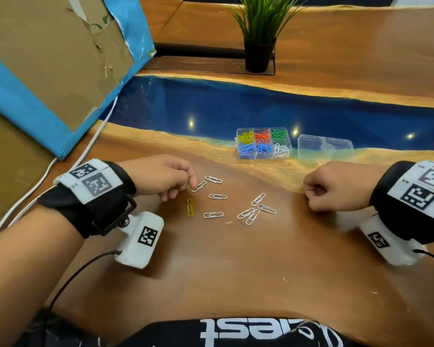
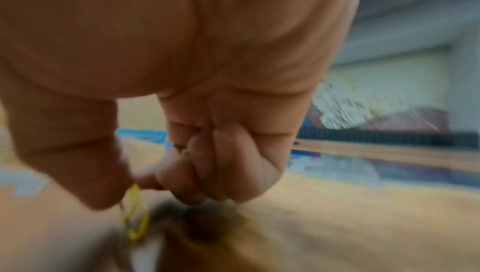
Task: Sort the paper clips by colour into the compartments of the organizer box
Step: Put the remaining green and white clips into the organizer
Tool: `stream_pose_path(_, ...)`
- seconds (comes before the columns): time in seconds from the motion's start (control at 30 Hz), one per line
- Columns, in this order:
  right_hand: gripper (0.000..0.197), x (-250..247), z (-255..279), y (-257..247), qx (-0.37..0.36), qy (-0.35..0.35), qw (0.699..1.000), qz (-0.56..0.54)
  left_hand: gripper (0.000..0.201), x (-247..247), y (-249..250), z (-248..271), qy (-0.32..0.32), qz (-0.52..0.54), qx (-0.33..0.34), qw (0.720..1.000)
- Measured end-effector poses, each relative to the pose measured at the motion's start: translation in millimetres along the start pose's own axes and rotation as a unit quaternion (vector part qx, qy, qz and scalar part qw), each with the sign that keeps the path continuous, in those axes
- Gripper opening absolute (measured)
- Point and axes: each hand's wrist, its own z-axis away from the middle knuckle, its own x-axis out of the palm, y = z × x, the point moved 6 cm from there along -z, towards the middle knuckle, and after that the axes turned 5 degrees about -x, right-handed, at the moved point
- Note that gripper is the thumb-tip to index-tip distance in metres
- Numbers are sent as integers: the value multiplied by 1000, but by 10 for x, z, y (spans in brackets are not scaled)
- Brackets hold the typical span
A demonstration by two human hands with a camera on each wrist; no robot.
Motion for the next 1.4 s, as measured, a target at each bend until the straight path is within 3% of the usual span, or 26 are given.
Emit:
stream_pose_path(0.07, 21, -92, -68, -13, -6, 38, 991, -125, 26, 32, -37, 7, -5, -29, -4, 1000)
stream_pose_path(0.17, 28, -279, -175, -37, -11, 99, 923, -372, 5, 74, -18, 9, 7, -147, 20, 989)
stream_pose_path(0.27, 21, -474, -316, -79, 3, 132, 874, -467, 22, 114, -10, -5, 14, -237, 32, 971)
stream_pose_path(0.4, 8, -680, -553, -199, 51, 141, 828, -540, 21, 91, -6, 1, 19, -251, 41, 967)
stream_pose_path(0.73, 29, -913, -788, -398, 147, 152, 845, -491, 3, 108, 52, 27, 24, -335, 93, 937)
stream_pose_path(1.03, 27, -908, -744, -310, 139, 197, 841, -484, 17, 163, 92, 36, 4, -308, 81, 948)
stream_pose_path(1.17, 34, -852, -695, -371, 97, 200, 850, -478, 22, 159, 54, 33, 9, -259, 74, 963)
stream_pose_path(1.3, 21, -737, -586, -393, 57, 177, 852, -489, 22, 162, -29, 42, -45, -121, 34, 991)
stream_pose_path(1.4, 16, -668, -476, -303, 48, 189, 868, -457, 21, 82, 43, -12, -30, -28, 32, 999)
